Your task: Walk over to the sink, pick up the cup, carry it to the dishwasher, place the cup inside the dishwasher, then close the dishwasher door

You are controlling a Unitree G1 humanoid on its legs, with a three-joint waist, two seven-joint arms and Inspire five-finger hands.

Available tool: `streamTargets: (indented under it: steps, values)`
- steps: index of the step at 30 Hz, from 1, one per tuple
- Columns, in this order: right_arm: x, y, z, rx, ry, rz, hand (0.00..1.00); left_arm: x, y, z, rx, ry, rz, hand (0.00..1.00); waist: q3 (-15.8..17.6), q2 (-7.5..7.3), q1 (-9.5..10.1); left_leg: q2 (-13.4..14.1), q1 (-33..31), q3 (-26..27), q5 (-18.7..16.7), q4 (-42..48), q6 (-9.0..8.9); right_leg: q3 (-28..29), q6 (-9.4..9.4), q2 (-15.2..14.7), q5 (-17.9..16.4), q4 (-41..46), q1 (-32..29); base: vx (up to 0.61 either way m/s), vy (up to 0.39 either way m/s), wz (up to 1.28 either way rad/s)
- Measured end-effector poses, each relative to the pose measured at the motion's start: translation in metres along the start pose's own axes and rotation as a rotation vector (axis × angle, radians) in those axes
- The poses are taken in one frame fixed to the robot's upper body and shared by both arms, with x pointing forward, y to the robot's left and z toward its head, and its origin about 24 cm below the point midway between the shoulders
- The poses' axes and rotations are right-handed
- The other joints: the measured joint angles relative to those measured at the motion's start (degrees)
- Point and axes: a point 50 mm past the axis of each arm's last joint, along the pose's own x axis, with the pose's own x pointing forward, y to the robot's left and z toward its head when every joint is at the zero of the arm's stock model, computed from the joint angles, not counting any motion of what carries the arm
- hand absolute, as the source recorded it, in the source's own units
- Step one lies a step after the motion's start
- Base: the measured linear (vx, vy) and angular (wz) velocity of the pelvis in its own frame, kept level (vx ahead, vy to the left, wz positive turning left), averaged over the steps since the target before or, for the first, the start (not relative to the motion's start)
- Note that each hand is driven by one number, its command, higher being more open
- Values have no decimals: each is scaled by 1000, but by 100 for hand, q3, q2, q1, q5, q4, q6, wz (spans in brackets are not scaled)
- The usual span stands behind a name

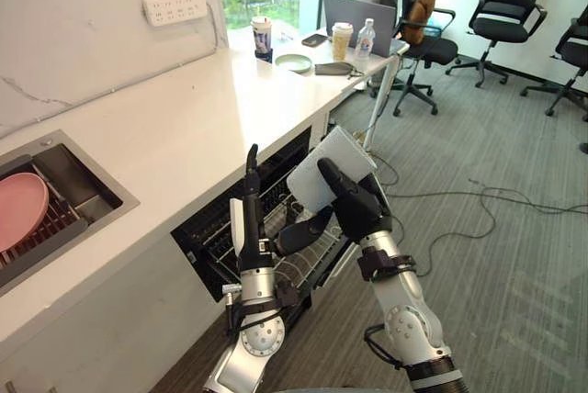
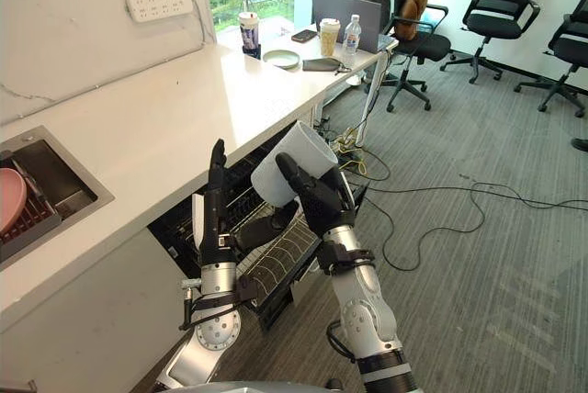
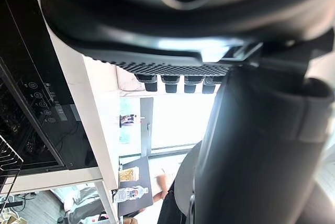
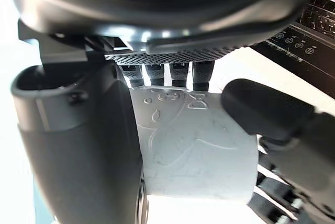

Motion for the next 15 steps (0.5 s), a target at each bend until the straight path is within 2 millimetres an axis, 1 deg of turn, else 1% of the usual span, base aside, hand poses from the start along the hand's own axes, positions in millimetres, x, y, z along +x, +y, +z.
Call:
streamTargets:
  steps: [6,10,15]
  values:
    - [-2,-8,8,43,-68,-38,0,4,6,-1,-2,10,45,100,95,-8,0,2,17,-7,0,1,1,-8,1,-3,-1,0,22,-33,-26,1]
    - [-7,-21,19,74,-133,-97,0,7,15,-4,12,15,99,100,109,-10,0,3,16,-21,0,-1,1,-24,7,-6,-8,0,27,0,0,0]
    - [-10,-28,25,92,-170,-126,0,5,17,-5,17,26,100,100,111,-10,-7,3,13,-25,-1,-2,1,-30,9,-7,-11,-1,27,0,0,0]
